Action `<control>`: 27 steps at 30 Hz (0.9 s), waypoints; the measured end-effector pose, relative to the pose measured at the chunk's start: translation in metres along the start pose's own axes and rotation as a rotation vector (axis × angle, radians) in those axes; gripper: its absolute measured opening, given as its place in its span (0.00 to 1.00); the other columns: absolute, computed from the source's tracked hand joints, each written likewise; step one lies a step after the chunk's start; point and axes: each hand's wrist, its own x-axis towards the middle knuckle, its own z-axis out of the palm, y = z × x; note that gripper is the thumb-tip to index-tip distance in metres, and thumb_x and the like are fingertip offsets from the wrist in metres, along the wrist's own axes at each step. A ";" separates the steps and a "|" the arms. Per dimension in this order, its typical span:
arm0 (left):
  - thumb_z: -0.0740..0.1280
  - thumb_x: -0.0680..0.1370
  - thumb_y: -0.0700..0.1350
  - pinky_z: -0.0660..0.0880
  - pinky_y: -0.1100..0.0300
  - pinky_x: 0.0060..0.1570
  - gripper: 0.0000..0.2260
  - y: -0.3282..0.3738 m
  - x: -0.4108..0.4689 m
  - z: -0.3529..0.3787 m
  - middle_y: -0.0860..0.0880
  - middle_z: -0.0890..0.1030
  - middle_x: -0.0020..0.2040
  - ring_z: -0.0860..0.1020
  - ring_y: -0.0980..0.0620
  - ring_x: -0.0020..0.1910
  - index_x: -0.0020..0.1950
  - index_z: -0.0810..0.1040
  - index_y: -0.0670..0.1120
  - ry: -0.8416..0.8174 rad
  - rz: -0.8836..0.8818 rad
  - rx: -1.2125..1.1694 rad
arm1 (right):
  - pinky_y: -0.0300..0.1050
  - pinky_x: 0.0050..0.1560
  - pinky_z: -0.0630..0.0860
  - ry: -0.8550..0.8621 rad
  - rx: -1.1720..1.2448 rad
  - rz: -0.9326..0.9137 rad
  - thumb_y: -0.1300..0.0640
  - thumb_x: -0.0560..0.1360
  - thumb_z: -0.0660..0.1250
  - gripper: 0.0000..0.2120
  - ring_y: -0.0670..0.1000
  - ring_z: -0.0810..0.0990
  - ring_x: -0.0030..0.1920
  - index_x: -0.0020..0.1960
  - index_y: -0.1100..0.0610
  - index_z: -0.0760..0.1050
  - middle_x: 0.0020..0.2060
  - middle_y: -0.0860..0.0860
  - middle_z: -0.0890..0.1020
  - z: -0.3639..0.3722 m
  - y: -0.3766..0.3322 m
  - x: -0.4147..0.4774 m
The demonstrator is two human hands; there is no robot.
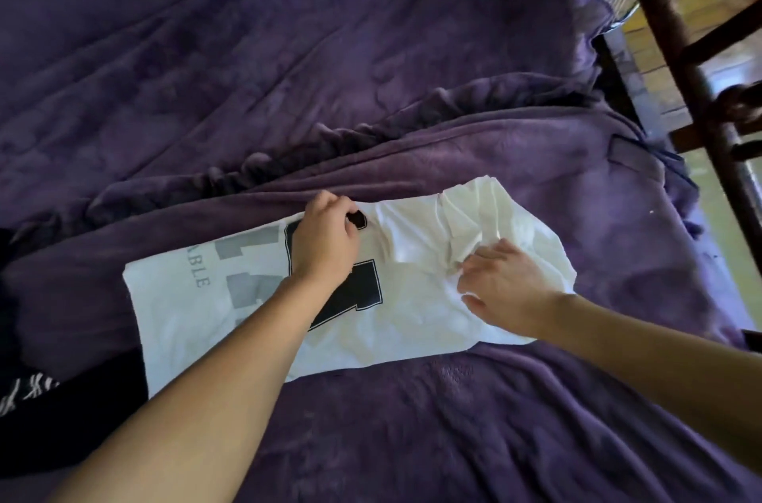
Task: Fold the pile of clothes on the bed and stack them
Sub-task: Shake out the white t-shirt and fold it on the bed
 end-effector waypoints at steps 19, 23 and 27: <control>0.58 0.73 0.32 0.52 0.49 0.74 0.38 0.012 -0.060 0.062 0.43 0.40 0.78 0.39 0.44 0.77 0.78 0.49 0.55 -0.378 0.382 0.441 | 0.49 0.41 0.68 0.361 0.518 0.837 0.32 0.72 0.60 0.29 0.62 0.80 0.50 0.62 0.53 0.67 0.50 0.53 0.81 -0.004 0.028 0.047; 0.60 0.71 0.32 0.54 0.48 0.72 0.39 0.004 -0.066 0.071 0.45 0.40 0.78 0.39 0.45 0.77 0.77 0.48 0.55 -0.380 0.374 0.431 | 0.49 0.42 0.70 0.413 0.641 0.942 0.48 0.74 0.62 0.12 0.63 0.79 0.49 0.51 0.53 0.78 0.46 0.57 0.82 0.010 0.041 0.068; 0.57 0.72 0.32 0.52 0.47 0.72 0.38 0.008 -0.065 0.074 0.46 0.38 0.78 0.38 0.46 0.77 0.77 0.49 0.55 -0.413 0.334 0.396 | 0.45 0.44 0.72 0.479 0.983 1.291 0.53 0.73 0.62 0.10 0.61 0.81 0.49 0.48 0.54 0.81 0.46 0.55 0.83 0.036 0.067 0.042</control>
